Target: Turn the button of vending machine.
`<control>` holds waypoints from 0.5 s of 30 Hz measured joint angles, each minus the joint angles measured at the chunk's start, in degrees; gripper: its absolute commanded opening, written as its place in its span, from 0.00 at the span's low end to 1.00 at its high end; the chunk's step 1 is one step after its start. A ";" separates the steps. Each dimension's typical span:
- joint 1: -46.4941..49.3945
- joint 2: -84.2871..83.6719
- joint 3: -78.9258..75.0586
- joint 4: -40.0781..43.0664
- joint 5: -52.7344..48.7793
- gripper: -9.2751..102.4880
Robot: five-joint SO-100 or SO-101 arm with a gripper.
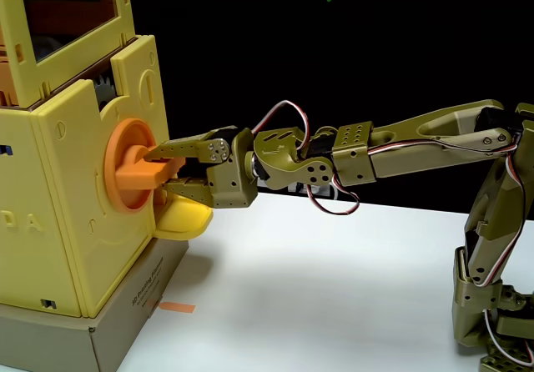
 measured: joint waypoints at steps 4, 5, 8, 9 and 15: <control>-0.09 0.00 0.09 -1.76 11.69 0.08; -0.09 0.00 0.09 -2.02 14.50 0.08; -0.09 0.18 0.09 -2.99 22.85 0.08; -0.09 0.18 0.09 -3.16 25.49 0.08; -0.09 0.18 0.09 -3.69 40.34 0.08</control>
